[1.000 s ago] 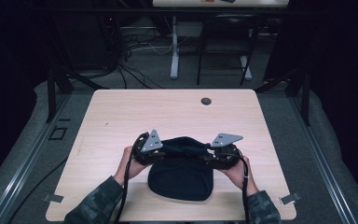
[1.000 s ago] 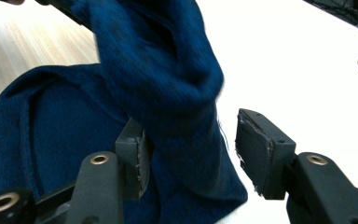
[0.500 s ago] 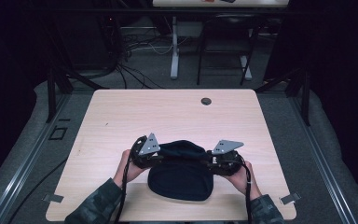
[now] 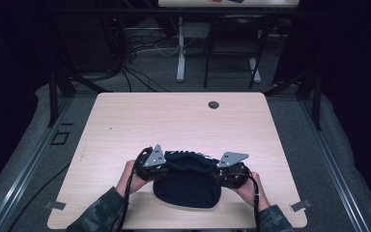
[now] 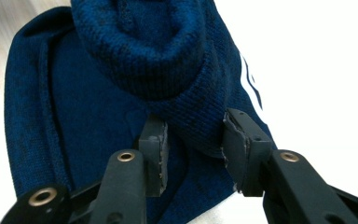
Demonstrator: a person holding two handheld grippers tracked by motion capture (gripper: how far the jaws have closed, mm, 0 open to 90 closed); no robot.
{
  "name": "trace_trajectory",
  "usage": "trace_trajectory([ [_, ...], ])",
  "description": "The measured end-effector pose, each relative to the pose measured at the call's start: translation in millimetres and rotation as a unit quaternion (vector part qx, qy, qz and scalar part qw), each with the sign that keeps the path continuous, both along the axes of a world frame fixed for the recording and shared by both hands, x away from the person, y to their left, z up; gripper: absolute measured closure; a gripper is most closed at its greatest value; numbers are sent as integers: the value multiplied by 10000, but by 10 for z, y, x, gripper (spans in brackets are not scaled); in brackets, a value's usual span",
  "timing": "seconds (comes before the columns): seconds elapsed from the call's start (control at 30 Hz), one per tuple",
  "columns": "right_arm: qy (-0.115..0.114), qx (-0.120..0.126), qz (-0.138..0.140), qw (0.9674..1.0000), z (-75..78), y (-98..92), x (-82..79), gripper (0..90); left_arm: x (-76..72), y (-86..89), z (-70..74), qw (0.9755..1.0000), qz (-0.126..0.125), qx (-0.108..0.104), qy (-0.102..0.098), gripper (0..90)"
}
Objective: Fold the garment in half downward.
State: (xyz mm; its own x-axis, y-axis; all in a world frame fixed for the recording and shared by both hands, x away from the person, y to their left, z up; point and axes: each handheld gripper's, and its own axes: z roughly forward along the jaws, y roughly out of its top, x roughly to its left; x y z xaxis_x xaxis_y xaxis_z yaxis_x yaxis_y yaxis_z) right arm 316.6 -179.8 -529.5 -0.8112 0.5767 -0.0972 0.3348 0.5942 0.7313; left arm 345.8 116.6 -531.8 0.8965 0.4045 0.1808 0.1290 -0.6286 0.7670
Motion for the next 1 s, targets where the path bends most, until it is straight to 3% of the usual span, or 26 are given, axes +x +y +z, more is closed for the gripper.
trace_trajectory([
  [0.4, 58, -185, 81, 9998, -125, 31, -52, 609, -62, 28, -99, 9993, -165, 204, 254, 588],
  [0.67, 232, -270, 15, 9994, -201, 15, -48, 567, -101, 147, -122, 9969, -52, 275, 741, 315],
  [0.8, 276, -310, 0, 9991, -215, -3, -45, 562, -134, 250, -70, 9966, 8, 176, 801, 271],
  [1.0, 268, -363, -16, 9990, -232, 15, -54, 556, -121, 428, 165, 9973, 157, -304, 654, 263],
])
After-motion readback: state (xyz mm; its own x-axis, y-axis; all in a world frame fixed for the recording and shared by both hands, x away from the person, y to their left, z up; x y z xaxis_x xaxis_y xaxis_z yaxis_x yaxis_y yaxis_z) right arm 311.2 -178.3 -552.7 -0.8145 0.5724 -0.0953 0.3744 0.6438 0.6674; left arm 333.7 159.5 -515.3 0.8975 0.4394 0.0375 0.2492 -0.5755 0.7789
